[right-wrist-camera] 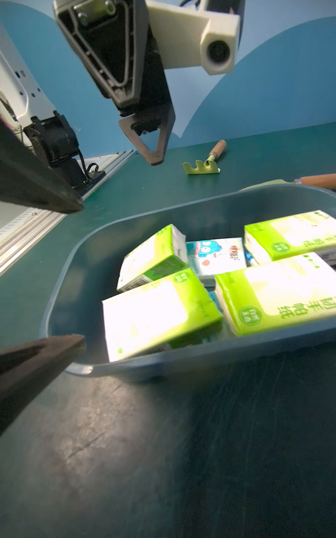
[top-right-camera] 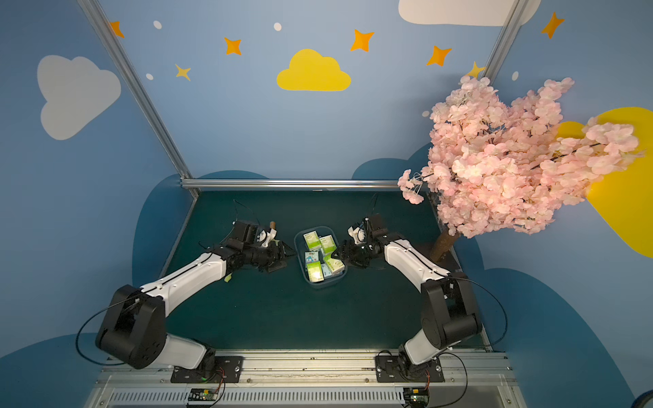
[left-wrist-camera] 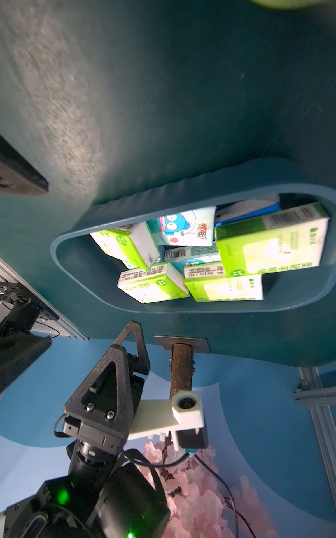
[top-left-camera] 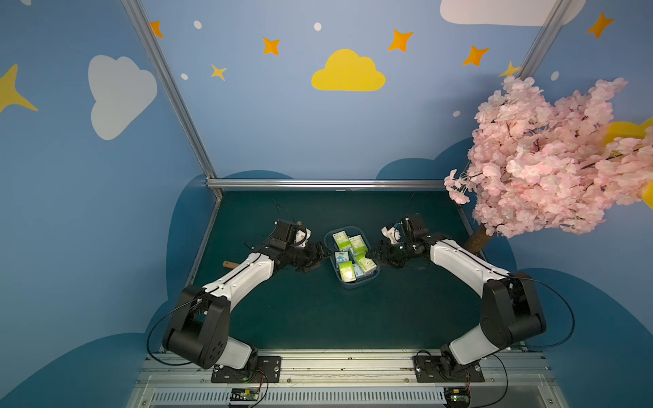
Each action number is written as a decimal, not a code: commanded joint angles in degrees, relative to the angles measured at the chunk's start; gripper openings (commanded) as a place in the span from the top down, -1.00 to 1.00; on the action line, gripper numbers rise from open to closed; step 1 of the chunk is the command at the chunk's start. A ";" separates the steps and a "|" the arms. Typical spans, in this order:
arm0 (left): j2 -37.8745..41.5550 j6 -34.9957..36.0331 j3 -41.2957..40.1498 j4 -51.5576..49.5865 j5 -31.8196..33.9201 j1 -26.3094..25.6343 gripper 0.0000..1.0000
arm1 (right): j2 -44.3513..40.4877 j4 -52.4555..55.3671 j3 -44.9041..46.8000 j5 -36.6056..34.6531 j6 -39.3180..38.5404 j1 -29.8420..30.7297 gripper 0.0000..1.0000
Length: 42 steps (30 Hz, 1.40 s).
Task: Take the pocket tissues out of the storage box
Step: Move the storage box to the center of the board.
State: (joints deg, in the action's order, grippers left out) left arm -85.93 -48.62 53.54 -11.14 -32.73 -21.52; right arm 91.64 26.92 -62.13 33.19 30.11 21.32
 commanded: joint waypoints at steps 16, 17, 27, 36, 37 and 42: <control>-15.23 0.01 10.30 -1.59 -0.80 -2.56 -0.03 | 8.80 6.59 -7.90 -5.89 -4.78 -1.85 -0.21; -15.81 0.02 10.77 -1.71 -1.03 -2.65 0.01 | 9.50 6.59 -8.37 -5.08 -5.00 -1.91 -0.18; -19.66 0.68 14.38 -3.35 -0.67 -2.83 0.34 | 14.98 6.74 -12.10 -1.29 -5.83 -1.81 0.44; -23.58 2.10 21.30 -6.89 1.86 -2.02 0.43 | 19.46 6.34 -17.85 0.38 -4.73 -1.50 0.72; -24.18 2.50 22.36 -7.58 2.04 -1.71 0.43 | 19.99 6.01 -18.49 0.52 -4.34 -1.44 0.72; -27.14 4.29 27.36 -10.57 2.43 0.02 0.44 | 22.97 4.58 -21.50 0.97 -2.37 -1.04 0.70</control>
State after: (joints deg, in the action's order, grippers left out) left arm -111.39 -46.41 78.56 -19.49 -28.51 -21.30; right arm 112.95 33.85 -81.23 29.95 25.12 18.90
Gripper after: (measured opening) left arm 0.282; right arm 0.151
